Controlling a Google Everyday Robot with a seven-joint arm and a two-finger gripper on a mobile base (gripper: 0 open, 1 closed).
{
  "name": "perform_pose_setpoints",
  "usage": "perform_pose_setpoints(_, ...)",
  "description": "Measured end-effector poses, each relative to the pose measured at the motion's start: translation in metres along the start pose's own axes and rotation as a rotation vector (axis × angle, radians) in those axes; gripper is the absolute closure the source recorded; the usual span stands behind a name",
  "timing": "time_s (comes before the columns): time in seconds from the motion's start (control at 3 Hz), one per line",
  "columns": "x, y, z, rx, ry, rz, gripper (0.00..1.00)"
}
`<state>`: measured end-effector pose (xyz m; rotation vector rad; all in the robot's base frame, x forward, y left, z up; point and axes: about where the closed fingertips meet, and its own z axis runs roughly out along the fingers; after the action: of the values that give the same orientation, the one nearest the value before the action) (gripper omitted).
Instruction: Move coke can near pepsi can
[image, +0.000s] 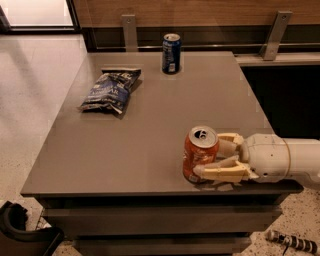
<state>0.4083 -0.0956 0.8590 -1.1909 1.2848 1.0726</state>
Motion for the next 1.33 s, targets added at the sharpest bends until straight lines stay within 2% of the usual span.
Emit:
perform_pose_setpoints(0.33,-0.001,0.0,0.002,-0.004,0.0,-0.001,0.93)
perform_pose_setpoints(0.67,-0.001,0.001,0.003,-0.006,0.0,-0.002,1.0)
perform_pose_setpoints(1.0,-0.002,-0.003,0.002,-0.006,-0.003,-0.001,1.0)
perform_pose_setpoints(1.33,-0.01,-0.032,-0.004,-0.004,-0.03,0.012,1.0)
